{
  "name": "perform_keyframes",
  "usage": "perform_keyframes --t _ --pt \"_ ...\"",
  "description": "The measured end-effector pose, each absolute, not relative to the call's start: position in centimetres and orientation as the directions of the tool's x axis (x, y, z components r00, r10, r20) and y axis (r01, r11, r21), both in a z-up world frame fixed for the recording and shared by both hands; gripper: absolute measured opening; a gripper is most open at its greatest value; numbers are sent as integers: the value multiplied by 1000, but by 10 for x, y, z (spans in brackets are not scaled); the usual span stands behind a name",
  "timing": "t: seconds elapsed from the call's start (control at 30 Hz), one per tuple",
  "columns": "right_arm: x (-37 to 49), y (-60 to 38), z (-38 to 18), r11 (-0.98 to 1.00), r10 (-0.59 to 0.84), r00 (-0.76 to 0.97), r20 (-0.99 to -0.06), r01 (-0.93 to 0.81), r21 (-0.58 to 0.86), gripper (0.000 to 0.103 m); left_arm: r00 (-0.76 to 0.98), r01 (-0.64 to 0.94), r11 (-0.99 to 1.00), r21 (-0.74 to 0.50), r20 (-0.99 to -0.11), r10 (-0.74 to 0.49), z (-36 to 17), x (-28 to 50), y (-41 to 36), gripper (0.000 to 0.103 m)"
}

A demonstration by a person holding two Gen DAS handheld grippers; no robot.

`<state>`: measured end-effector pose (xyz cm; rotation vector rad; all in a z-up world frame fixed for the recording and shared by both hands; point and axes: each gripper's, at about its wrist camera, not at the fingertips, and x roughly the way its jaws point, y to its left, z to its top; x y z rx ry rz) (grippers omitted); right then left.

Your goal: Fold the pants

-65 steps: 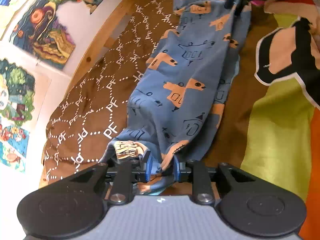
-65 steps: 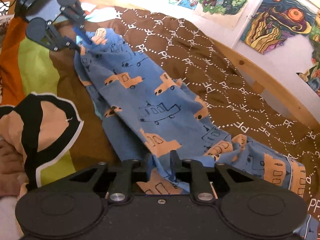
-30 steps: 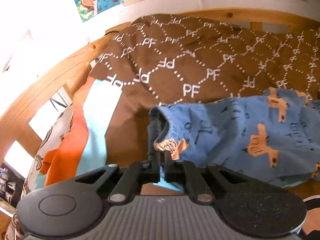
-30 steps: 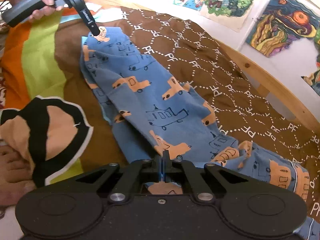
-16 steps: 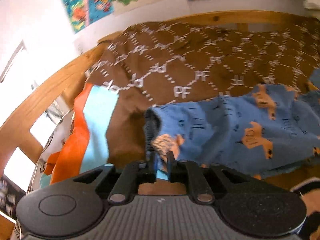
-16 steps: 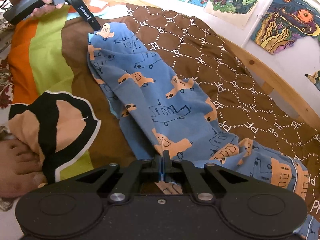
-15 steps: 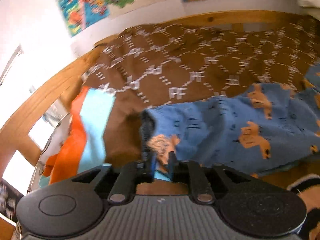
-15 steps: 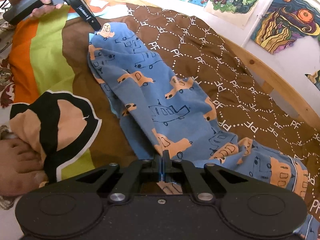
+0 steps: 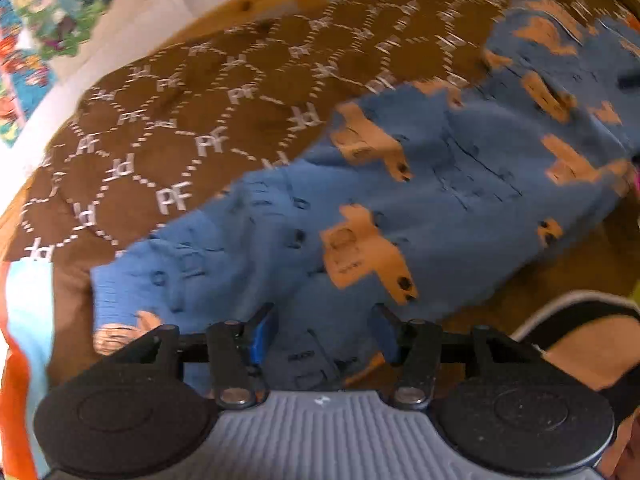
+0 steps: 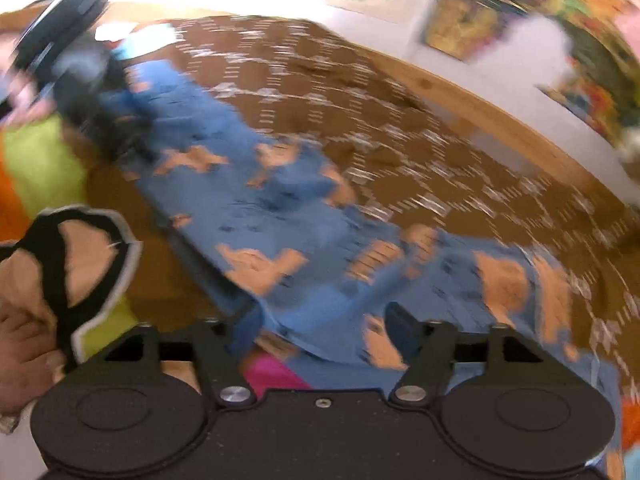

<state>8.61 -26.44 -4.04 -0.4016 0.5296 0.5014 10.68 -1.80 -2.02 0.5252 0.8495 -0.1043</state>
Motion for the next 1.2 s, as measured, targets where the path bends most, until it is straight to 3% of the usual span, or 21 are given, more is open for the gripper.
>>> perform_keyframes --t 0.07,0.17,0.2,0.43,0.53,0.67,0.73,0.8,0.97,1.2 --pt "92 -280 -38 864 275 782 -559 -456 -213 84 675 316 876 365 -735 64 -15 102 -22 64" --pt "104 -308 -34 924 245 791 -560 -365 -111 93 708 368 881 298 -703 -59 -3 94 -34 93" --pt "108 -317 -32 942 238 794 -559 -330 -68 99 725 399 871 285 -680 -109 1 90 -42 94" --pt "140 -356 -28 977 209 759 -617 -183 105 99 704 607 719 338 -649 -289 -11 70 -109 94" --pt "149 -367 -28 974 226 743 -630 -160 160 92 696 648 674 355 -635 -334 -15 64 -127 86" --pt "168 -378 -30 976 208 739 -641 -110 189 79 678 664 670 333 -645 -351 -20 61 -142 47" --pt "178 -385 -31 972 204 737 -644 -75 222 73 668 668 672 321 -657 -350 -22 66 -145 36" --pt "186 -392 -33 960 220 733 -644 -46 276 68 660 664 686 296 -663 -353 -23 66 -145 17" --pt "197 -400 -37 924 265 697 -667 16 383 57 651 642 732 226 -665 -366 -16 76 -137 3" --pt "200 -399 -48 830 412 620 -668 47 555 55 643 588 802 105 -662 -385 2 88 -121 1"
